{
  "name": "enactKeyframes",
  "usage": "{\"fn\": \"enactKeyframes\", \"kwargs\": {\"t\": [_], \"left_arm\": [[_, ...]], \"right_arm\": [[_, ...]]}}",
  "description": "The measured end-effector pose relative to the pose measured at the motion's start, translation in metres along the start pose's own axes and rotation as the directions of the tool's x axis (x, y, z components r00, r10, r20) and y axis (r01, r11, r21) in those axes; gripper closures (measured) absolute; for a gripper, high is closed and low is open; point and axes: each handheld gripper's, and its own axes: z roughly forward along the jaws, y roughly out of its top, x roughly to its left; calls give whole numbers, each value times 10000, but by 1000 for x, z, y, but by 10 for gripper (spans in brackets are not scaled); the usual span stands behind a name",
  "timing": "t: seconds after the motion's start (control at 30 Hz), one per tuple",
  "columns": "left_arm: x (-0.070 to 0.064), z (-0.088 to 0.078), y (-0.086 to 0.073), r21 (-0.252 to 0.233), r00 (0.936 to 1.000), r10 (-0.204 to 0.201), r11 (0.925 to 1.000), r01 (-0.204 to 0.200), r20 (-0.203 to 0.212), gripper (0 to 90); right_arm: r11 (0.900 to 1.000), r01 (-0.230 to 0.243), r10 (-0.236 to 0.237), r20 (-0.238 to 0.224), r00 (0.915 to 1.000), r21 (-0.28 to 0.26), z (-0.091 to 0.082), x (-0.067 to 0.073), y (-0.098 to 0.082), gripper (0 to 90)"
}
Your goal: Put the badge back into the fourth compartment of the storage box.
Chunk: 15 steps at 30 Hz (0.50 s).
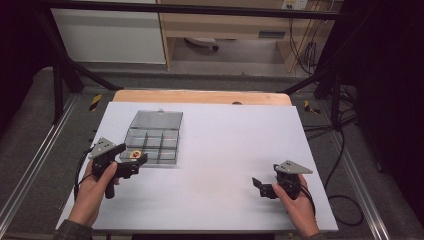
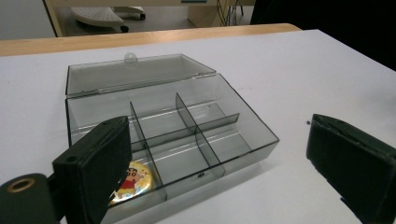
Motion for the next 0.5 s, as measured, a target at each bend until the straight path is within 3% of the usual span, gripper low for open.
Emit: {"fn": "enactKeyframes", "kwargs": {"t": [0.5], "left_arm": [[3,-31,-23,338,9990,430,9985,-425,-138,67]], "right_arm": [[10000,-28,28,31,10000,-42,0,-1,0,26]]}}
